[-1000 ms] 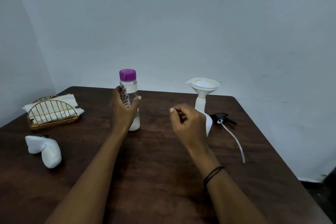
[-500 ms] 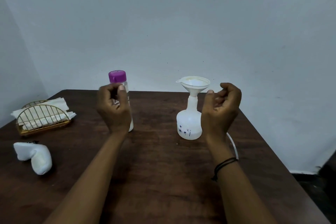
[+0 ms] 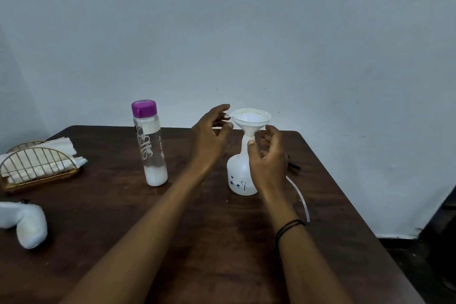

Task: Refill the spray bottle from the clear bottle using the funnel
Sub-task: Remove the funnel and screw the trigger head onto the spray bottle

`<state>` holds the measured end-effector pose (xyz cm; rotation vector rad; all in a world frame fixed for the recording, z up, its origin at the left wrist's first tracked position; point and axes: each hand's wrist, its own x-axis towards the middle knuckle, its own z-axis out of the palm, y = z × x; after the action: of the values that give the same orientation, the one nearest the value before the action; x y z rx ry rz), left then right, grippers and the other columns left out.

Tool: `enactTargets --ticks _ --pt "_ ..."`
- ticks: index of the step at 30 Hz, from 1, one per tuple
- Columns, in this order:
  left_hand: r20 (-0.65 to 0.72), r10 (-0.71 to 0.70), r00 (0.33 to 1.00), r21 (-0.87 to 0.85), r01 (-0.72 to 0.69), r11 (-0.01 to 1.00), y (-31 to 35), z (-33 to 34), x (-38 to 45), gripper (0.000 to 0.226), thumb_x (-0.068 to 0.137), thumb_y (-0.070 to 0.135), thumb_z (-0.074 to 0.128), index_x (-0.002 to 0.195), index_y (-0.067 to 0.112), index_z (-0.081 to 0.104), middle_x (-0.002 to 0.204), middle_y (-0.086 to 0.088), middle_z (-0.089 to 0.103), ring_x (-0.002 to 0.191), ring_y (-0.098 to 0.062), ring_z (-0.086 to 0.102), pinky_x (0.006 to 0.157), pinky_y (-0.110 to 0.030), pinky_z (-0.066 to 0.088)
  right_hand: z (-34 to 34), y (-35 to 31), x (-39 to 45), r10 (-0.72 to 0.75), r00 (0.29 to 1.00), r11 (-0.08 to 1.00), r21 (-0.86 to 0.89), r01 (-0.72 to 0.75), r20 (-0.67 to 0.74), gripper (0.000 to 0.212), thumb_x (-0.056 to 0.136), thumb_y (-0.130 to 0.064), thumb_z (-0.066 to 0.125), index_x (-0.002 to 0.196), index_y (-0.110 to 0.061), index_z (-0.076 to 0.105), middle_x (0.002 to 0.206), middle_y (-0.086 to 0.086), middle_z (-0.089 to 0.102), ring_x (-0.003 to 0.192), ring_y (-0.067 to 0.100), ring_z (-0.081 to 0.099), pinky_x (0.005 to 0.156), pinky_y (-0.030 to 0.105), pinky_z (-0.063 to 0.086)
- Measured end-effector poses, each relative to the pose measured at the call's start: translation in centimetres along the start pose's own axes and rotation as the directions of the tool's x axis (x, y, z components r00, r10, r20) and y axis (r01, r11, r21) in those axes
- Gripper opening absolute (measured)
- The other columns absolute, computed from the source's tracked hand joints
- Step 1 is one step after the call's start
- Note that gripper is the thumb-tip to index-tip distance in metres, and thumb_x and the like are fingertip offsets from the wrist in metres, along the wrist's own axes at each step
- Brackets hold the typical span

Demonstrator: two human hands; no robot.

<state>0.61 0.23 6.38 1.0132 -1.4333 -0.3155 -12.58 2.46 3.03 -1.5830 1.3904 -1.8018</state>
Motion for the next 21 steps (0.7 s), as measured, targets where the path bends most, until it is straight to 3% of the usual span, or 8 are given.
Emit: enactTargets --ticks 4,8,10,12,15,18,21 --pt "-0.042 0.07 0.997 -0.006 -0.07 0.998 -0.2 0.7 -0.2 0.028 0.091 0.009 0.067 0.117 0.017 0.071 0.1 0.013 0.068 0.09 0.004 0.064 0.08 -0.016 0.05 0.0 0.2 0.1 -0.001 1.0 1.0 0.009 0.001 0.009 0.042 0.094 -0.016 0.06 0.136 -0.021 0.053 0.121 -0.007 0.063 0.113 0.011 0.058 0.076 0.007 0.04" --pt "-0.112 0.192 0.975 0.012 -0.192 0.981 -0.3 0.5 0.0 0.023 0.091 0.009 0.065 0.113 0.011 0.073 0.096 0.008 0.071 0.087 -0.014 0.069 0.08 -0.032 0.057 0.3 0.3 0.0 -0.053 0.997 0.999 0.008 0.052 0.055 0.048 0.095 -0.015 0.056 0.14 -0.028 0.05 0.115 -0.025 0.058 0.114 0.012 0.056 0.089 0.024 0.048" --pt "-0.16 0.267 0.95 0.07 -0.259 0.963 -0.3 0.3 0.2 0.022 0.091 0.005 0.065 0.111 0.007 0.073 0.093 0.004 0.071 0.079 -0.014 0.068 0.076 -0.029 0.057 0.5 0.5 0.1 -0.092 0.991 0.995 -0.03 0.095 0.093 0.05 0.096 -0.018 0.053 0.143 -0.031 0.046 0.127 -0.016 0.06 0.12 0.013 0.053 0.094 0.031 0.05" --pt "-0.219 0.317 0.923 0.101 -0.302 0.948 -0.2 -0.1 0.4 0.021 0.091 0.003 0.065 0.11 0.005 0.073 0.091 0.001 0.07 0.079 -0.01 0.066 0.074 -0.021 0.055 0.6 0.6 0.1 -0.095 0.986 0.991 -0.08 0.107 0.139 0.054 0.098 -0.023 0.052 0.15 -0.033 0.038 0.141 -0.004 0.054 0.126 0.008 0.047 0.097 0.027 0.049" --pt "-0.319 0.381 0.868 0.163 -0.345 0.924 -0.1 -0.7 0.9 0.018 0.092 0.003 0.065 0.108 0.002 0.073 0.088 -0.005 0.072 0.08 -0.006 0.063 0.076 -0.013 0.049 0.6 0.4 -0.1 -0.094 0.983 0.992 -0.063 0.105 0.158 0.062 0.098 -0.025 0.055 0.155 -0.028 0.031 0.155 -0.002 0.04 0.136 0.002 0.034 0.103 0.01 0.032" --pt "-0.377 0.384 0.843 0.201 -0.331 0.922 -0.2 -1.9 1.4 0.018 0.093 0.005 0.064 0.109 0.002 0.073 0.088 -0.008 0.073 0.08 -0.006 0.063 0.075 -0.009 0.047 0.3 0.2 -0.3 -0.043 0.986 0.999 -0.002 0.044 0.164 0.063 0.098 -0.03 0.055 0.156 -0.029 0.029 0.16 -0.005 0.033 0.141 0.0 0.028 0.112 0.025 0.033" --pt "-0.379 0.34 0.861 0.226 -0.27 0.936 -1.5 -3.9 1.7 0.02 0.094 0.007 0.063 0.11 0.003 0.073 0.088 -0.009 0.073 0.078 -0.012 0.065 0.072 -0.014 0.05 0.1 0.2 -0.4 0.008 0.988 0.999 0.048 -0.015 0.152 0.058 0.1 -0.028 0.052 0.154 -0.027 0.034 0.158 -0.007 0.037 0.141 0.0 0.03 0.105 0.013 0.026"
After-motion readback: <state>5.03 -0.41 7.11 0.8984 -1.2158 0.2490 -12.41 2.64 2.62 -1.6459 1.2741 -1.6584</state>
